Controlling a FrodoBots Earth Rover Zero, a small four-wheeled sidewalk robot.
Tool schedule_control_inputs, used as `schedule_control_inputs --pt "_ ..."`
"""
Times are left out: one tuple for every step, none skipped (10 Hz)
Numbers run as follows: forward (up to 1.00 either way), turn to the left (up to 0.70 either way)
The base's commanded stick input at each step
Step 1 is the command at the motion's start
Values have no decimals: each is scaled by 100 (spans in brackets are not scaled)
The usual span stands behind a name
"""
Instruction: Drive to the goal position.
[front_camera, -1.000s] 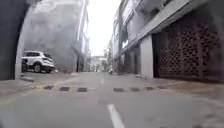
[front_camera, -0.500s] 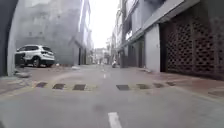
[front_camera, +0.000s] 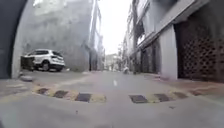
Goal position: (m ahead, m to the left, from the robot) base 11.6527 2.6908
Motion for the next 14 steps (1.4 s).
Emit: schedule_control_inputs --pt "100 0" --pt "100 0" --pt "100 0" --pt "100 0" --pt "100 0" --pt "100 0" --pt "100 0" --pt "100 0" --pt "100 0" --pt "100 0" --pt "100 0" --pt "100 0" --pt "100 0" --pt "100 0"
